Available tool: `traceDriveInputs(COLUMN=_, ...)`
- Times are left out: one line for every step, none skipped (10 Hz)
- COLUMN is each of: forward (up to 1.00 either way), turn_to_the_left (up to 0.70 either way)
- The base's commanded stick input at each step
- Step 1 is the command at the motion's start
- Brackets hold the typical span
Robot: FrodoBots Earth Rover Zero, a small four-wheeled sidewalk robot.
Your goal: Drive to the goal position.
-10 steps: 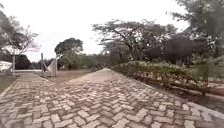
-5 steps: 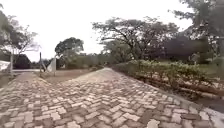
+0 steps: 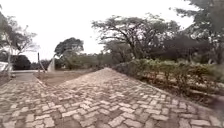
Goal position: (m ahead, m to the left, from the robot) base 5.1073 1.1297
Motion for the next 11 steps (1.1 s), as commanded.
traceDriveInputs(forward=0.70, turn_to_the_left=0.00)
traceDriveInputs(forward=0.70, turn_to_the_left=0.00)
traceDriveInputs(forward=0.70, turn_to_the_left=0.00)
traceDriveInputs(forward=0.70, turn_to_the_left=0.00)
traceDriveInputs(forward=0.70, turn_to_the_left=0.00)
traceDriveInputs(forward=0.70, turn_to_the_left=0.00)
traceDriveInputs(forward=0.70, turn_to_the_left=0.00)
traceDriveInputs(forward=0.70, turn_to_the_left=0.00)
traceDriveInputs(forward=0.70, turn_to_the_left=0.00)
traceDriveInputs(forward=0.70, turn_to_the_left=0.00)
traceDriveInputs(forward=0.70, turn_to_the_left=0.00)
